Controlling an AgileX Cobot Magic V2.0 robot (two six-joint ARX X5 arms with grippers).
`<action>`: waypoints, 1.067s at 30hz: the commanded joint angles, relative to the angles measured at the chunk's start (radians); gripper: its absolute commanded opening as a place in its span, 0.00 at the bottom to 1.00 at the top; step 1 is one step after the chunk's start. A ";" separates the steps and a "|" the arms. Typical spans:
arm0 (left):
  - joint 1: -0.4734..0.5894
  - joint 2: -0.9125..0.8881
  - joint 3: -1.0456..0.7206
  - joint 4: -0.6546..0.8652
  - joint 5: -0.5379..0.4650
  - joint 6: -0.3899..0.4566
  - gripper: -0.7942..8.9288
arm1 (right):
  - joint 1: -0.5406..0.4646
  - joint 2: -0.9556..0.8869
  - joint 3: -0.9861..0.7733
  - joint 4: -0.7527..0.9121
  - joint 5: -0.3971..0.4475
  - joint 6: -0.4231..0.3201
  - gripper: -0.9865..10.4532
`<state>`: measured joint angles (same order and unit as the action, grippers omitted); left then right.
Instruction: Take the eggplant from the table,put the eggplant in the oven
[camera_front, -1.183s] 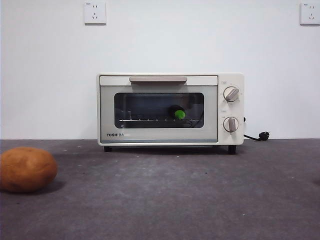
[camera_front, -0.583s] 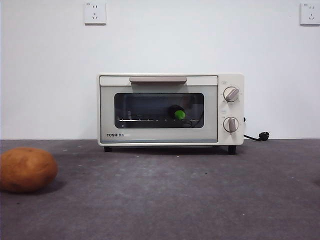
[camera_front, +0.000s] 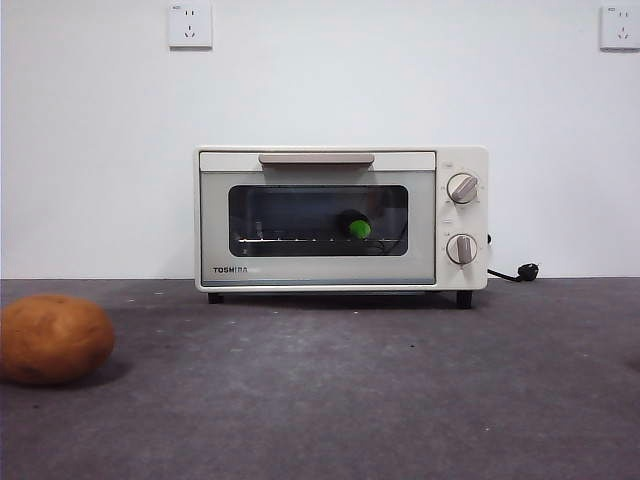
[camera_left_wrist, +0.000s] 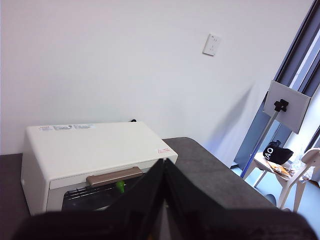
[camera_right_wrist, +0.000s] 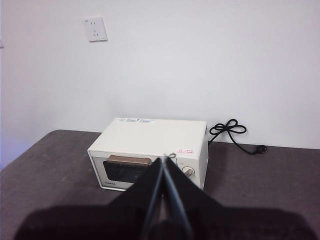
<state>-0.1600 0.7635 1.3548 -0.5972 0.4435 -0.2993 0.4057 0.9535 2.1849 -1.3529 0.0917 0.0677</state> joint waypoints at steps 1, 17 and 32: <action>-0.003 -0.005 0.003 0.005 -0.002 0.016 0.07 | 0.000 0.010 -0.004 -0.023 0.006 0.010 0.09; -0.003 0.005 0.003 0.013 0.009 0.010 0.08 | 0.000 0.131 -0.004 -0.023 0.006 0.010 0.09; -0.003 0.007 0.003 0.061 0.028 0.111 0.08 | 0.000 0.366 -0.004 -0.023 0.006 0.010 0.09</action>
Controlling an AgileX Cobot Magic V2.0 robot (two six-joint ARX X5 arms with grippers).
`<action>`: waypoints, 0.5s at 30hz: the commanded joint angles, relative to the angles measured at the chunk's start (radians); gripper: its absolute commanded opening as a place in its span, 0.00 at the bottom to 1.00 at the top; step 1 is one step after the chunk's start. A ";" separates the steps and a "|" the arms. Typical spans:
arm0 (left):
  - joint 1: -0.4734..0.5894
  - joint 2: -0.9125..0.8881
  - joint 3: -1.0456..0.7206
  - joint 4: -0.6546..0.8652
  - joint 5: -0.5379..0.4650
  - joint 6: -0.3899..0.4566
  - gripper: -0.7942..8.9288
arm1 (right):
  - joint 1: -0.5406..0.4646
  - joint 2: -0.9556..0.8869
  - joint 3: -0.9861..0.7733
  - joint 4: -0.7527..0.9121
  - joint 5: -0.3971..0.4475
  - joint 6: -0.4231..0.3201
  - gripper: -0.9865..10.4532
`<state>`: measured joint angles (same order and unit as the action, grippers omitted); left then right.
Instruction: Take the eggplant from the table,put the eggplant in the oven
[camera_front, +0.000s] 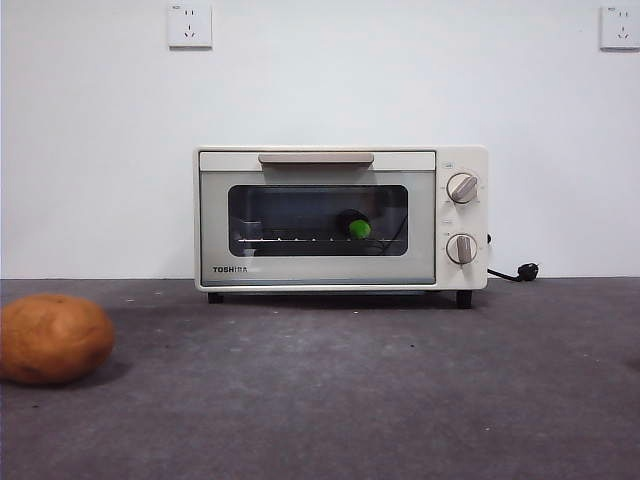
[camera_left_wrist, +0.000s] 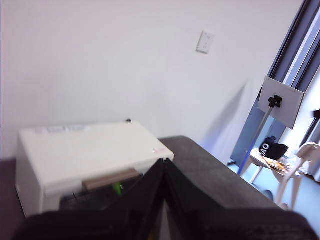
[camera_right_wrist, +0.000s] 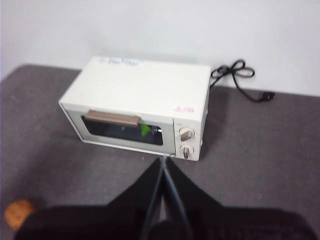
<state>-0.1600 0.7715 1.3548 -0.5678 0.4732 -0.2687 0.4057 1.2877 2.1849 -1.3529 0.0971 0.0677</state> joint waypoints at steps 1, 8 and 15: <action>-0.005 -0.001 0.003 0.034 -0.002 0.107 0.08 | 0.000 0.053 -0.004 -0.023 0.001 0.010 0.09; 0.033 -0.079 0.002 -0.040 -0.105 0.371 0.08 | 0.000 0.198 -0.004 -0.023 0.001 0.010 0.09; 0.076 -0.209 -0.031 -0.081 -0.164 0.502 0.08 | 0.000 0.328 -0.004 -0.023 0.001 0.010 0.09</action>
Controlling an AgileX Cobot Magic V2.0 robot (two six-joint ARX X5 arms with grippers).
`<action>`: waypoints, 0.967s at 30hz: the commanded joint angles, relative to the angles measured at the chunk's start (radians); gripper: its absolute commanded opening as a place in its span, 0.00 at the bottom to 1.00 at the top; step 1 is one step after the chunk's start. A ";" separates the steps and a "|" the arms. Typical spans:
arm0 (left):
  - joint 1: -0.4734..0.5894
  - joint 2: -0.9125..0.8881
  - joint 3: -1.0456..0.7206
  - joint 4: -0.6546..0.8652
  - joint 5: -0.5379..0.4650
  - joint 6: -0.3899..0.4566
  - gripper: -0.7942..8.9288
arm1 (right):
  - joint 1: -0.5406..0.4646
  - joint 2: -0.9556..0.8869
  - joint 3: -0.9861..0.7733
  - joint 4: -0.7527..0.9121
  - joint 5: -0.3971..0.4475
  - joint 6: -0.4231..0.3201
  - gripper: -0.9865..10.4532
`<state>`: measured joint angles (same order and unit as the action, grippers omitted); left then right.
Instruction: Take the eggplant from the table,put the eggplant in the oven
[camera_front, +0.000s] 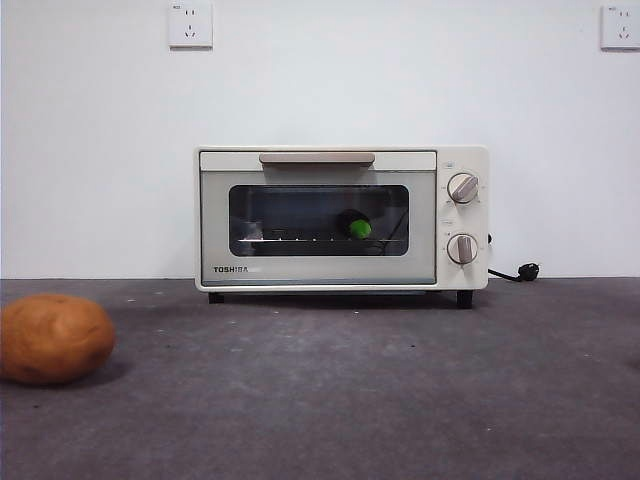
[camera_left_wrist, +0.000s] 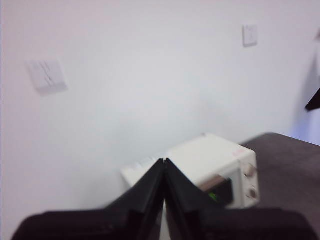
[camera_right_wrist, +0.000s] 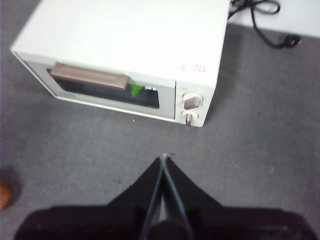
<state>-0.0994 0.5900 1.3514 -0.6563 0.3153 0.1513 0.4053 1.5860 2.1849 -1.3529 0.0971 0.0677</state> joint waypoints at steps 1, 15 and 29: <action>0.021 -0.045 -0.044 0.015 -0.007 0.101 0.08 | 0.000 0.045 -0.004 -0.023 0.001 0.010 0.09; 0.035 -0.346 -0.645 0.294 -0.029 0.029 0.08 | -0.001 0.145 -0.004 -0.023 0.001 0.010 0.09; 0.035 -0.582 -1.133 0.344 -0.114 -0.027 0.08 | -0.001 0.145 -0.004 -0.023 0.001 0.010 0.09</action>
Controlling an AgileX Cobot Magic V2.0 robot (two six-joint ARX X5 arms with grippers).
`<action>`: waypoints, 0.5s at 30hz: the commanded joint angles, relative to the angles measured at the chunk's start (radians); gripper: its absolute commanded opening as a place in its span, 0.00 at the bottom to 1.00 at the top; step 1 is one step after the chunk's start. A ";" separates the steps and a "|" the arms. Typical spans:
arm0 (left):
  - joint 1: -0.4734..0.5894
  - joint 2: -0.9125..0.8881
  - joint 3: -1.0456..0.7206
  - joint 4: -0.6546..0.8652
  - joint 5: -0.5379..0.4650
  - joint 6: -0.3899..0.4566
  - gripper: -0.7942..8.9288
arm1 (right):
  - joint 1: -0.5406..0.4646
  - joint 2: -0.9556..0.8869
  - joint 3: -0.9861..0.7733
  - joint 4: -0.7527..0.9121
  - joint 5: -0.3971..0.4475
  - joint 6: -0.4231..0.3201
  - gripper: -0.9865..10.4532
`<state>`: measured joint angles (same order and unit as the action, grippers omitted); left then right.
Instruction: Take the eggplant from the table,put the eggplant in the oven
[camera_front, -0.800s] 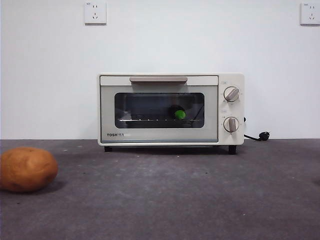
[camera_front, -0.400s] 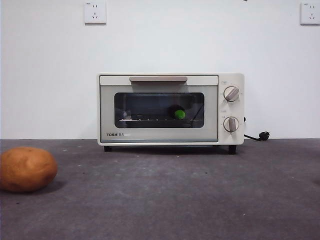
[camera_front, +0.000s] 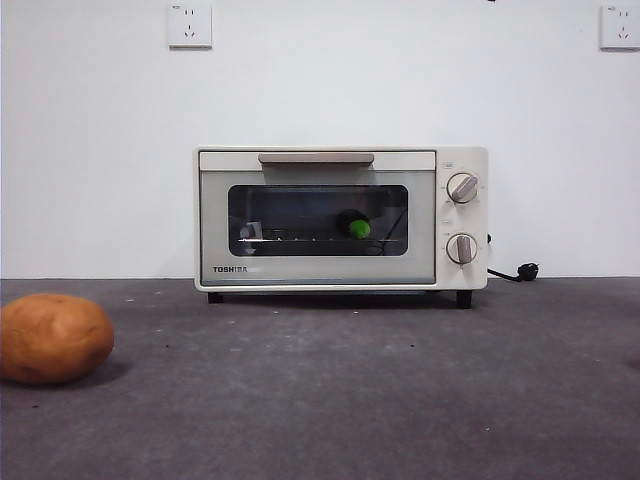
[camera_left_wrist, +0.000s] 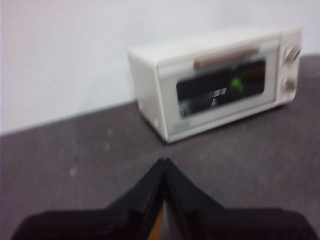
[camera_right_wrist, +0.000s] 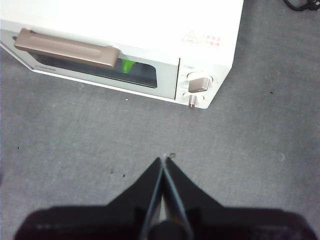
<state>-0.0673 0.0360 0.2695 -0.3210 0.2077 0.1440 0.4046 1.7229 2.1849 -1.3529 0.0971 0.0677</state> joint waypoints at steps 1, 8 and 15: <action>0.003 -0.031 -0.079 0.013 -0.007 -0.027 0.08 | 0.000 0.008 -0.004 -0.023 0.001 0.010 0.09; 0.003 -0.032 -0.190 0.013 -0.018 -0.053 0.08 | 0.000 0.008 -0.004 -0.023 0.001 0.010 0.09; 0.002 -0.032 -0.216 0.012 -0.025 -0.061 0.08 | 0.000 0.008 -0.004 -0.023 0.001 0.010 0.09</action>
<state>-0.0673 0.0063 0.0635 -0.3176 0.1883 0.0929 0.4046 1.7233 2.1849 -1.3529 0.0971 0.0677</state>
